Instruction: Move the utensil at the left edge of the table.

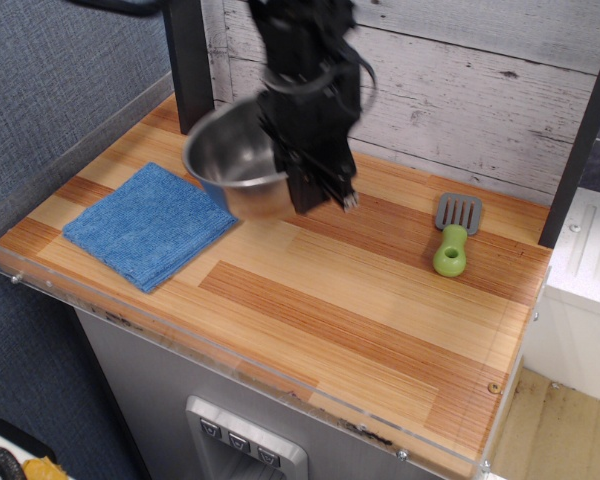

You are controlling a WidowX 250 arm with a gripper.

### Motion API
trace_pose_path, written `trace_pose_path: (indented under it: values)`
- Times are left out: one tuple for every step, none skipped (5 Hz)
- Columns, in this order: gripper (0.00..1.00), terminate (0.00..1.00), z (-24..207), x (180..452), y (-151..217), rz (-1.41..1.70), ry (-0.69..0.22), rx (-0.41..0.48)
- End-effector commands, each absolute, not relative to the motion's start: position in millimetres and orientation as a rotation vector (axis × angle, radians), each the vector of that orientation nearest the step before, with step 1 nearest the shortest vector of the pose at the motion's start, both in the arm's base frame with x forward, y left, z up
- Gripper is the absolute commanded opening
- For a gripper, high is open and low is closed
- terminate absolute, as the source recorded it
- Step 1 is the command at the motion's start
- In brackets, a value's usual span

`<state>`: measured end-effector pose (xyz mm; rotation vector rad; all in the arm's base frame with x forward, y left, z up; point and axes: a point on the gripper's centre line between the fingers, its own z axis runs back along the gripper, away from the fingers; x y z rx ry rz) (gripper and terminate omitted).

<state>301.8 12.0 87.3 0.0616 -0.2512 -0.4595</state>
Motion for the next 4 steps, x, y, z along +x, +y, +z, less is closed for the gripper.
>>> trace_pose_path:
  values:
    - [0.0, 0.0, 116, 246, -40, -0.445, -0.364, -0.015]
    - [0.0, 0.0, 102, 232, -70, -0.404, -0.289, 0.003]
    - [0.0, 0.0, 82, 229, -96, -0.376, -0.197, 0.039]
    - [0.0, 0.0, 60, 230, -112, -0.396, -0.123, 0.043]
